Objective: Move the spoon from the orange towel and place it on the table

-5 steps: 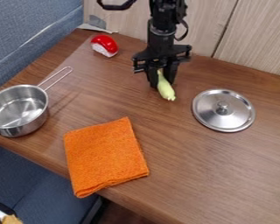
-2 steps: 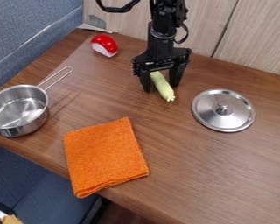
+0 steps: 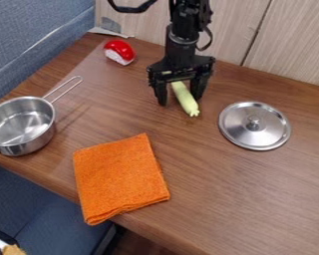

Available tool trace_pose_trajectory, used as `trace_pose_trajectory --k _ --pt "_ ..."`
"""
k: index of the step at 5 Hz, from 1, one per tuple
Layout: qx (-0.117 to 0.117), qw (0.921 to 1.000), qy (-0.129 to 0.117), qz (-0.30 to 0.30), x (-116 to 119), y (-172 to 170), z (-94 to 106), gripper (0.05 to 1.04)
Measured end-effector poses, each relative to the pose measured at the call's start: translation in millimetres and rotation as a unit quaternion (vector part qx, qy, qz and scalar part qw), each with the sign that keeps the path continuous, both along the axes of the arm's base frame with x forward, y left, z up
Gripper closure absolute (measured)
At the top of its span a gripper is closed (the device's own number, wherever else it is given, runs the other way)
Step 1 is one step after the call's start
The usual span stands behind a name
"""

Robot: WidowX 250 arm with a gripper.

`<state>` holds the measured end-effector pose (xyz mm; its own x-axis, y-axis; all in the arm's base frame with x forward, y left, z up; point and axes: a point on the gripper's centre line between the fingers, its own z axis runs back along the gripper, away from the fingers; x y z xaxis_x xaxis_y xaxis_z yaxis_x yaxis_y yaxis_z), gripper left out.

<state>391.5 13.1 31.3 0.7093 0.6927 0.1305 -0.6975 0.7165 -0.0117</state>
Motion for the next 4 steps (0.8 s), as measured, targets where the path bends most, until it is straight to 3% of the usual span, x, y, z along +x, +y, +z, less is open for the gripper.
trace_pose_trajectory --k 1,3,4 --pt "0.003 0.9994 -0.033 0.006 1.3 1.9 29.8 0.083" --pt "-0.016 0.995 -0.095 0.027 -9.2 13.3 84.3 0.083" --pt "-0.045 0.9924 -0.111 0.029 -16.7 22.0 92.6 0.083"
